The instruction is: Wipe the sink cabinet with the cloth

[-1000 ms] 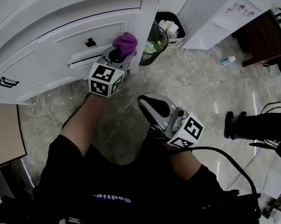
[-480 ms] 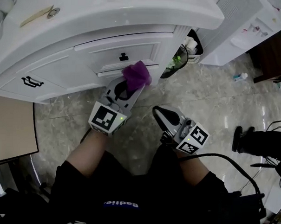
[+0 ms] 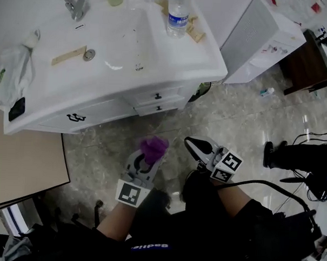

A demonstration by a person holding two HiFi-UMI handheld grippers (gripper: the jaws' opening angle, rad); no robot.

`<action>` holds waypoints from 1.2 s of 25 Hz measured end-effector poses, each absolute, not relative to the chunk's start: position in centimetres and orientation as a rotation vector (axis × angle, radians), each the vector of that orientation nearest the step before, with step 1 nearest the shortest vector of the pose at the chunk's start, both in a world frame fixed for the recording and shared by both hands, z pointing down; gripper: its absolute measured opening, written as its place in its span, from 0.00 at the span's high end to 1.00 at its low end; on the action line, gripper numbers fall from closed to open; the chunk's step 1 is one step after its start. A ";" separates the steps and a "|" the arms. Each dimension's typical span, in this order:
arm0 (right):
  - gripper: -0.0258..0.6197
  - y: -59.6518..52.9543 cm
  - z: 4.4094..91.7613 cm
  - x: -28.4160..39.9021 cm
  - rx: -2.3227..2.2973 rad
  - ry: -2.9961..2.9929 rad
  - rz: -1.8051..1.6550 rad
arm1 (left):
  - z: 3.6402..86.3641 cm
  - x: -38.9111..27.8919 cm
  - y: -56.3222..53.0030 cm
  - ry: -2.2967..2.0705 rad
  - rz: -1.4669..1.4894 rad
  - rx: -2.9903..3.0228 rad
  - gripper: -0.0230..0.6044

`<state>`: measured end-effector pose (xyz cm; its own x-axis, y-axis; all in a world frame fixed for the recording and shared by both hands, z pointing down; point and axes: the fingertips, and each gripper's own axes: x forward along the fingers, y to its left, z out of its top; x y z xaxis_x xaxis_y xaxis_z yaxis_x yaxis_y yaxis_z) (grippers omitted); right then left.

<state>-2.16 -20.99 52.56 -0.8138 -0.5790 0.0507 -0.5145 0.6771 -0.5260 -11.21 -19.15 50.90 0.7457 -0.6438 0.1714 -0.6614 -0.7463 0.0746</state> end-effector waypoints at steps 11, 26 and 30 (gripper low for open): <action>0.97 -17.5 26.9 -3.4 -0.778 2.839 -0.758 | 24.2 -11.9 -13.2 -1.097 0.171 2.659 0.82; 0.97 -3.0 12.3 -7.4 -0.651 2.932 -0.502 | 9.8 -14.3 -2.4 -1.116 0.002 2.680 0.82; 0.97 1.4 11.7 -8.6 -0.780 2.893 -0.491 | 9.0 -16.0 1.2 -1.040 -0.028 2.716 0.82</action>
